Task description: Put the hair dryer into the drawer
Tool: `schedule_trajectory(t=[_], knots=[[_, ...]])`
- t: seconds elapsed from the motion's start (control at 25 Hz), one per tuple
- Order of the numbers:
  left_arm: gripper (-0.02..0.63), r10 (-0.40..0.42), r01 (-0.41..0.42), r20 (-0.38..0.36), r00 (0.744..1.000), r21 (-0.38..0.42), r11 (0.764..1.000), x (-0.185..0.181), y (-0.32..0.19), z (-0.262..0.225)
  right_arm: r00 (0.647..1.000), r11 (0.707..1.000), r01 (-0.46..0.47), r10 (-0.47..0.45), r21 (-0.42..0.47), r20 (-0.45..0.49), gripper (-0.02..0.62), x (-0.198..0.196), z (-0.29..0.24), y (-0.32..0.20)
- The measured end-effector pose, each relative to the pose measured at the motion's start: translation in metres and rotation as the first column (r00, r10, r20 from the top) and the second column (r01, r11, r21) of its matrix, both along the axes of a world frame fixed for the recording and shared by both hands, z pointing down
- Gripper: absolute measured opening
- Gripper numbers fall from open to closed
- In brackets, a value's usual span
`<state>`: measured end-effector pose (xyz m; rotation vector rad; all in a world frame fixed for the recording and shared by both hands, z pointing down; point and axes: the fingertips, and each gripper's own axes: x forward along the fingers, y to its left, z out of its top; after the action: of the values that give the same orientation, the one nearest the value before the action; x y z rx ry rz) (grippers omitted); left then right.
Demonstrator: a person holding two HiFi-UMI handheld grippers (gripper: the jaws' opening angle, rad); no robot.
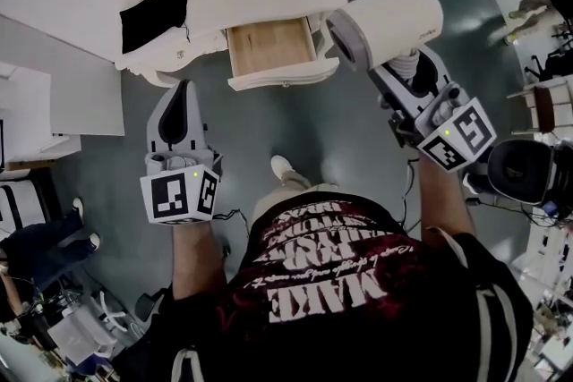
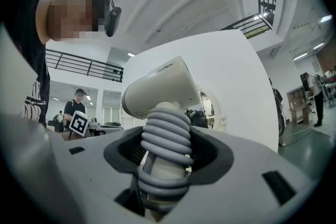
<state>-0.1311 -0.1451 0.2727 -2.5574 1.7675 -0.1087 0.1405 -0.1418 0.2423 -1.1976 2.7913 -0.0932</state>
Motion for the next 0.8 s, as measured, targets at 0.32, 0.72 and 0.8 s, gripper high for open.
schedule_trajectory(t=[0.32, 0.72, 0.8], knots=[[0.005, 0.033, -0.033, -0.051, 0.998, -0.002, 0.999, -0.030, -0.040, 0.001, 1.000, 1.000, -0.018, 0.018, -0.014, -0.007, 0.235, -0.031, 0.000, -0.034], [0.005, 0.070, -0.070, -0.059, 0.996, 0.015, 0.997, -0.059, -0.072, 0.002, 0.998, 0.999, -0.049, 0.049, -0.003, -0.031, 0.235, -0.060, -0.009, -0.050], [0.005, 0.081, -0.081, -0.060, 0.995, 0.015, 0.997, -0.058, -0.074, 0.003, 0.998, 0.998, -0.055, 0.055, -0.004, -0.034, 0.235, -0.062, -0.009, -0.053]])
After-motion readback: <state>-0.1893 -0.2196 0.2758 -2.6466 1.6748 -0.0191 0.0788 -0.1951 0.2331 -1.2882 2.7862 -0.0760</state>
